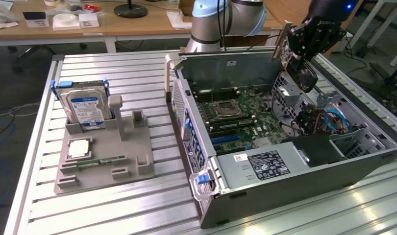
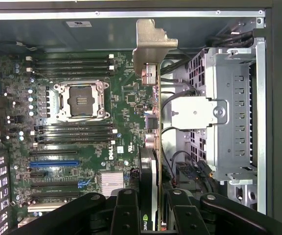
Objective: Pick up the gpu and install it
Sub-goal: 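Insert the gpu into the slot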
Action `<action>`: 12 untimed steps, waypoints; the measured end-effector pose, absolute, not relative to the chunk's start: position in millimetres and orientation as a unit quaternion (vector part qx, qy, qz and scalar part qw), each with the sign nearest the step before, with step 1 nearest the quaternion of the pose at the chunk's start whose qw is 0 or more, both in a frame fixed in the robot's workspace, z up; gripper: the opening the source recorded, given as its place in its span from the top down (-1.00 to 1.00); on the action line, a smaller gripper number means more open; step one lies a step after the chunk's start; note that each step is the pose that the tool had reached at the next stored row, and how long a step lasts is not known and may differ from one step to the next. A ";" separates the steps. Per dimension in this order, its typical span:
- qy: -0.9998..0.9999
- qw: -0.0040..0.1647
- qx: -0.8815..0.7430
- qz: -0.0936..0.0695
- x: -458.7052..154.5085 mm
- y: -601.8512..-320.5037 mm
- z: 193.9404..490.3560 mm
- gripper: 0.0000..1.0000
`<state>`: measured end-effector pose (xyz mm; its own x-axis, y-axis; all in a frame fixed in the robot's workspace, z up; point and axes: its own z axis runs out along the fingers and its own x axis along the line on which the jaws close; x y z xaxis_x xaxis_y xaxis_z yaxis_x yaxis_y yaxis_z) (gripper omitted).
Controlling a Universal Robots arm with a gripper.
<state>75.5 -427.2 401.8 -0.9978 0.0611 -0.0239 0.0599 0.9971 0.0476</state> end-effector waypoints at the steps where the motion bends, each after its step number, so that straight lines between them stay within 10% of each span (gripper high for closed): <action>1: 0.999 0.013 0.030 0.023 75.5 -427.2 401.8 0.47; 12: 0.999 0.013 0.024 0.024 75.4 -427.1 401.7 0.47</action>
<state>75.4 -427.1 401.7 -0.9986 0.0476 -0.0239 0.0464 0.9978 0.0476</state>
